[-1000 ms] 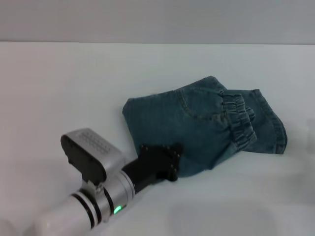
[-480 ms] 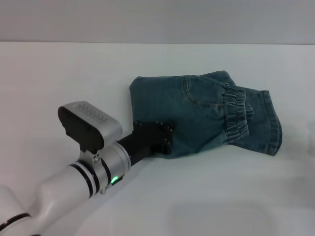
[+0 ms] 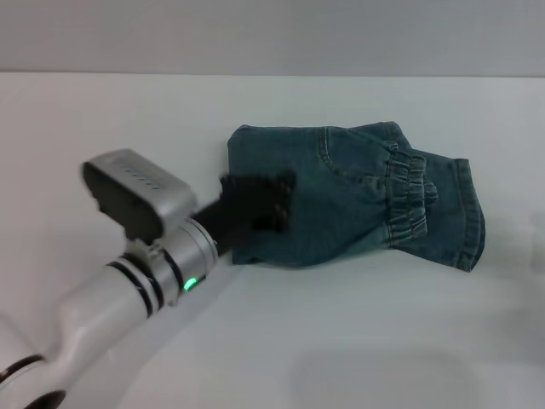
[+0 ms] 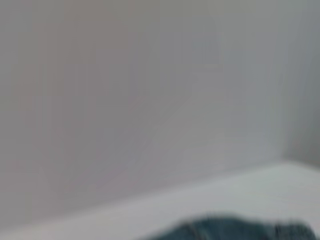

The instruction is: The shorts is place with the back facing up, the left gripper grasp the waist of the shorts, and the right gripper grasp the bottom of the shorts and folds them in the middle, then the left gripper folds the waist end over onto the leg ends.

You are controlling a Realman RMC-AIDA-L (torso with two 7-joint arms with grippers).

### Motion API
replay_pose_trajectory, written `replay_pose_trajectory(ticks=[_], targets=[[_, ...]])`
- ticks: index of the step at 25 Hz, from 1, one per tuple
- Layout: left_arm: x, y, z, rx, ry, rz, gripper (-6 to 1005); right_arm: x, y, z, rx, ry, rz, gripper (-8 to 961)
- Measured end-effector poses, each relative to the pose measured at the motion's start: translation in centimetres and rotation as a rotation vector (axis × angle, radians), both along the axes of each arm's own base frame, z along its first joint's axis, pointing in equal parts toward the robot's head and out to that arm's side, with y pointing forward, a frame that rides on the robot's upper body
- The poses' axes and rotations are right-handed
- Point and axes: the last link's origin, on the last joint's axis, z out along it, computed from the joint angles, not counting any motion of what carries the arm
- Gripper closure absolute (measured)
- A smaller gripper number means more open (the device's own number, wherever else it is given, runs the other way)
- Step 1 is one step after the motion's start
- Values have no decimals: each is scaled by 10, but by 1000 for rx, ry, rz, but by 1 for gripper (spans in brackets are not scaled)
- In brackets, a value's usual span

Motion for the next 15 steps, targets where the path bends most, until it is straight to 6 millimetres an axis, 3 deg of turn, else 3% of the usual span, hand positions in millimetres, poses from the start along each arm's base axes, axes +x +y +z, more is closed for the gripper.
replay_pose_trajectory(ticks=[2, 8, 11, 15], targets=[[3, -3, 14, 102, -43, -45, 959, -1, 0, 0, 3, -11, 9, 917], [-21, -11, 72, 464, -112, 4, 956, -3, 2, 3, 61, -135, 49, 909], [-41, -19, 89, 550, -106, 45, 954, -3, 3, 2, 137, -188, 41, 906], [-72, -33, 98, 588, -63, 133, 951, 3, -2, 7, 244, -137, -8, 901]])
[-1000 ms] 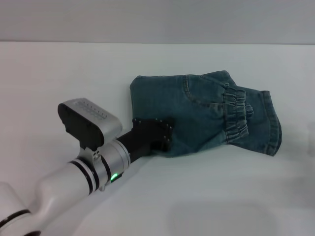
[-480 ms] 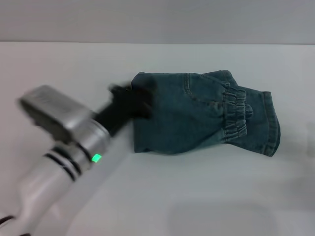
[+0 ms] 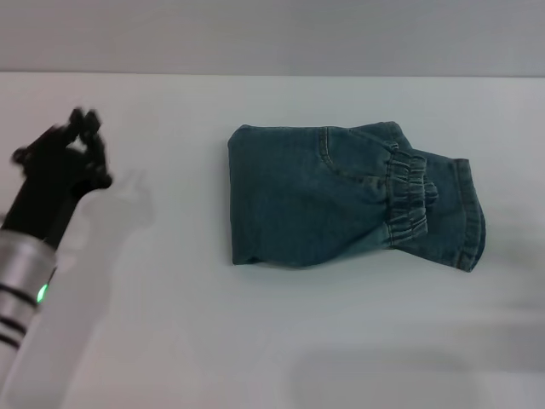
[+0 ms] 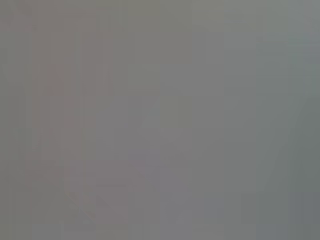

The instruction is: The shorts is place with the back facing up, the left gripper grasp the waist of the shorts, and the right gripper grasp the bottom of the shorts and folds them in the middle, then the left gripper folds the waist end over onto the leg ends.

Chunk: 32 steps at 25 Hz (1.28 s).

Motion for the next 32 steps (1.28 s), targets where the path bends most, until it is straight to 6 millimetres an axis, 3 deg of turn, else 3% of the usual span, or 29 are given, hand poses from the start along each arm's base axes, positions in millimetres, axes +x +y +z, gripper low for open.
replay_pose_trajectory(ticks=[2, 8, 13, 16, 18, 32], targets=[[-14, -7, 1, -1, 24, 39, 950, 5, -1, 2, 18, 18, -12, 898], [-31, -19, 2, 2, 59, 74, 746, 11, -9, -4, 0, 19, -15, 891], [-33, -18, 6, 10, 77, 61, 473, 14, -10, -11, -30, 14, -27, 684], [-32, -15, 6, 4, 90, 52, 372, 14, -11, -12, -38, 14, -24, 448], [-30, -14, 4, -2, 106, 42, 304, 13, -11, -11, -27, 17, -16, 434], [-29, -9, 2, -8, 140, 41, 304, -2, -19, 2, 73, 37, 116, 381]])
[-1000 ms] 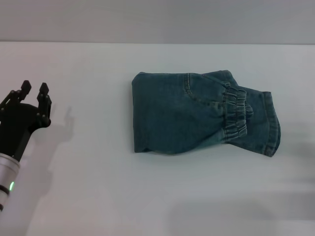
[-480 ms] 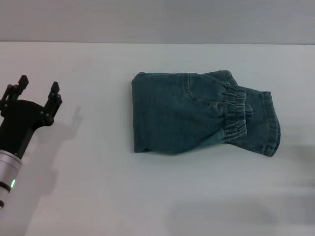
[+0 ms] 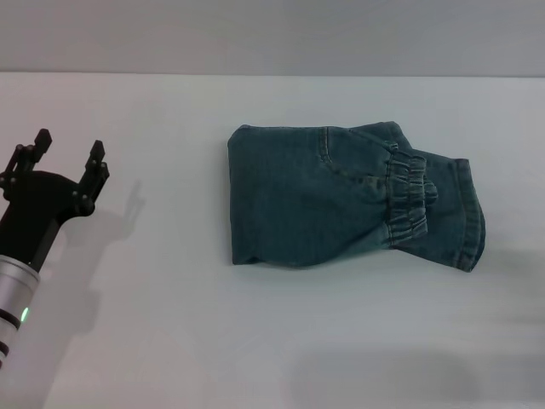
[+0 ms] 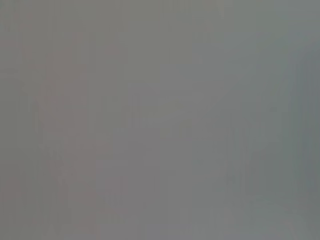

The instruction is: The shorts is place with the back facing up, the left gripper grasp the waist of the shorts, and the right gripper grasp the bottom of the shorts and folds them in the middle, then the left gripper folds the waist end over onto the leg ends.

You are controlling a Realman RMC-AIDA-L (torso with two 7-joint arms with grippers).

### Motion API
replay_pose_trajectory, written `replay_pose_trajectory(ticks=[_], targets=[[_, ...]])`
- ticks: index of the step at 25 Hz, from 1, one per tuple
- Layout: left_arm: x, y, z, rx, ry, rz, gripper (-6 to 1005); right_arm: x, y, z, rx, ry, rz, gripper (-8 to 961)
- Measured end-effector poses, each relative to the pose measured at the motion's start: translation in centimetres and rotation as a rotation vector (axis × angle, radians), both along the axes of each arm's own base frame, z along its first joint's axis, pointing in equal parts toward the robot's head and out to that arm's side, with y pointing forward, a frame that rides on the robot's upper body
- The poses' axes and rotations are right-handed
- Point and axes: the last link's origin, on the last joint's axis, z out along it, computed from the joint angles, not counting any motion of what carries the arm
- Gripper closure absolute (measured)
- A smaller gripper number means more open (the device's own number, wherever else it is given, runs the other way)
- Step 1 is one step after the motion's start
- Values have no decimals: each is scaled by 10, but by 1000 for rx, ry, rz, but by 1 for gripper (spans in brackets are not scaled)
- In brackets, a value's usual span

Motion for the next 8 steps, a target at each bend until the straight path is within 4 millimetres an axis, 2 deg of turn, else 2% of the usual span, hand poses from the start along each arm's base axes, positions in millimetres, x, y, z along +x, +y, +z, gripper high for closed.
replay_pose_trajectory(ticks=[8], targets=[[-5, -5, -1, -10, -23, 21, 304, 2, -5, -5, -17, 2, -9, 381]])
